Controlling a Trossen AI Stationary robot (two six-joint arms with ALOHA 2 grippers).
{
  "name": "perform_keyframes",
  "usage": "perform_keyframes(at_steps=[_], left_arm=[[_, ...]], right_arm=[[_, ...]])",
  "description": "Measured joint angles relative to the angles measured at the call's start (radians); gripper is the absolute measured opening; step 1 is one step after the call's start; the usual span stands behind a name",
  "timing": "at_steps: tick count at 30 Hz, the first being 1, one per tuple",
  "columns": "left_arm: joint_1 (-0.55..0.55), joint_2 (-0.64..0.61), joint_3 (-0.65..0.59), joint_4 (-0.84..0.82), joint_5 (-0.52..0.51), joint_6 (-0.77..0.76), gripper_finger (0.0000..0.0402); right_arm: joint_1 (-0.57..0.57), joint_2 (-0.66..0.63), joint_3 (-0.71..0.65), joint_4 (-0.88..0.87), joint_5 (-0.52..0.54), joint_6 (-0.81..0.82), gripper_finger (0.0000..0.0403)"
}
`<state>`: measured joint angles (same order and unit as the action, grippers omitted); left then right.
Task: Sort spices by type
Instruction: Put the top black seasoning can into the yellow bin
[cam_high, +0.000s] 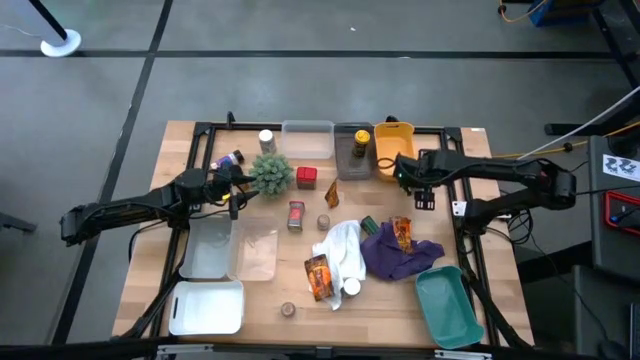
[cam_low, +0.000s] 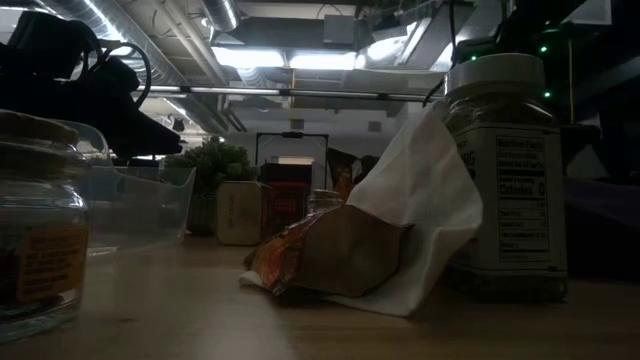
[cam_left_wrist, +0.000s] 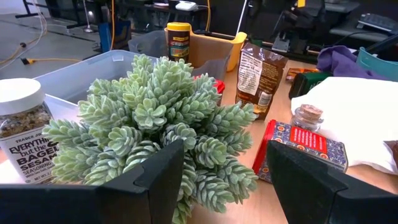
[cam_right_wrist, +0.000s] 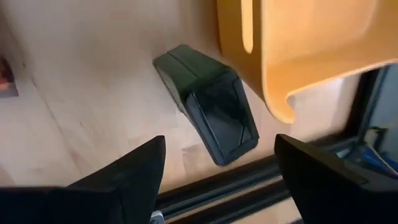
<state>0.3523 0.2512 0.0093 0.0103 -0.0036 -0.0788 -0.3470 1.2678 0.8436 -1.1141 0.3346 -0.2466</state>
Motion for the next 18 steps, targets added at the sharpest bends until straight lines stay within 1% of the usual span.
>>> perform_keyframes(at_steps=[5, 9, 18], left_arm=[[0.000, 0.000, 0.000, 0.000, 0.000, 0.000, 0.0219], [0.000, 0.000, 0.000, 0.000, 0.000, 0.000, 0.0219], [0.000, 0.000, 0.000, 0.000, 0.000, 0.000, 0.0219]], right_arm=[[-0.068, 0.000, 0.000, 0.001, -0.021, -0.022, 0.0301], [-0.102, 0.000, 0.000, 0.024, -0.076, -0.044, 0.0301], [-0.106, 0.002, -0.007, 0.051, -0.091, -0.049, 0.0301]])
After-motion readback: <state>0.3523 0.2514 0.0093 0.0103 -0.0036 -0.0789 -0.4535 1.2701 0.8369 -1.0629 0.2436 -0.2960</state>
